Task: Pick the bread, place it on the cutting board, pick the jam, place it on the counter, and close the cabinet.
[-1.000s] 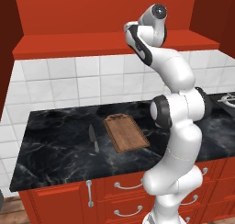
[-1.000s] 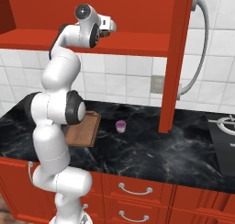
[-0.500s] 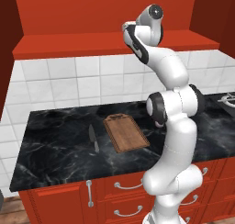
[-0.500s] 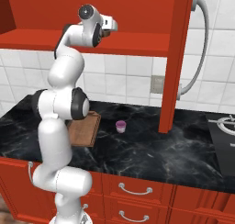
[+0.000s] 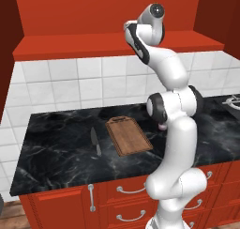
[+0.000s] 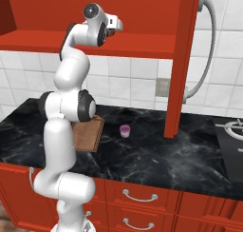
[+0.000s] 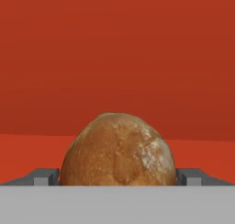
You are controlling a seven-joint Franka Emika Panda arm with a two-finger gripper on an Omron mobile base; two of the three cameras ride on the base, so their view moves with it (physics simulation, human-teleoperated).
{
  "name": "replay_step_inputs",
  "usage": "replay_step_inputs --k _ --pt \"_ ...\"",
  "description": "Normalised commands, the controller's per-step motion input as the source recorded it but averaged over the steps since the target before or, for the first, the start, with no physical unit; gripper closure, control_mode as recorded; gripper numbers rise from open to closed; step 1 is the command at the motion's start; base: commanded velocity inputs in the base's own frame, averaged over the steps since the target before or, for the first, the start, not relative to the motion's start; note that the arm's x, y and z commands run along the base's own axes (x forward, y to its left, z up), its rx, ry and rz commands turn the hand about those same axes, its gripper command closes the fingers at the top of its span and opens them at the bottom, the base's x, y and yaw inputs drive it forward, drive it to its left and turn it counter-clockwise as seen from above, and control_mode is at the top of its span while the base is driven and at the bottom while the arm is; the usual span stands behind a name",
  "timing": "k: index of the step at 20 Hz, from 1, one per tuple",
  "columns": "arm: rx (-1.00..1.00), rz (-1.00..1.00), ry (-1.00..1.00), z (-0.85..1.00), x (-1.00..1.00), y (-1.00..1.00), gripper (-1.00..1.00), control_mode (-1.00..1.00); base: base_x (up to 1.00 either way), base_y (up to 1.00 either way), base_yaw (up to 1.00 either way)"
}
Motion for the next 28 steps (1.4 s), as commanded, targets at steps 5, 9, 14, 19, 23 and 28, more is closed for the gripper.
replay_step_inputs --k 5,9,14,19,23,28 --pt "0.00 0.00 0.00 -0.11 0.13 0.00 1.00 -1.00 0.00 0.00 0.00" --pt "0.00 0.00 0.00 -0.02 -0.15 -0.01 1.00 -1.00 0.00 0.00 0.00" --pt "0.00 0.00 0.00 0.00 -0.52 -0.04 1.00 -1.00 0.00 0.00 0.00" --pt "0.00 0.00 0.00 0.00 -0.71 -0.08 1.00 -1.00 0.00 0.00 0.00" --pt "0.00 0.00 0.00 0.00 -0.77 -0.05 1.00 -1.00 0.00 0.00 0.00" --pt "0.00 0.00 -0.07 -0.04 -0.78 -0.02 1.00 -1.00 0.00 0.00 0.00"
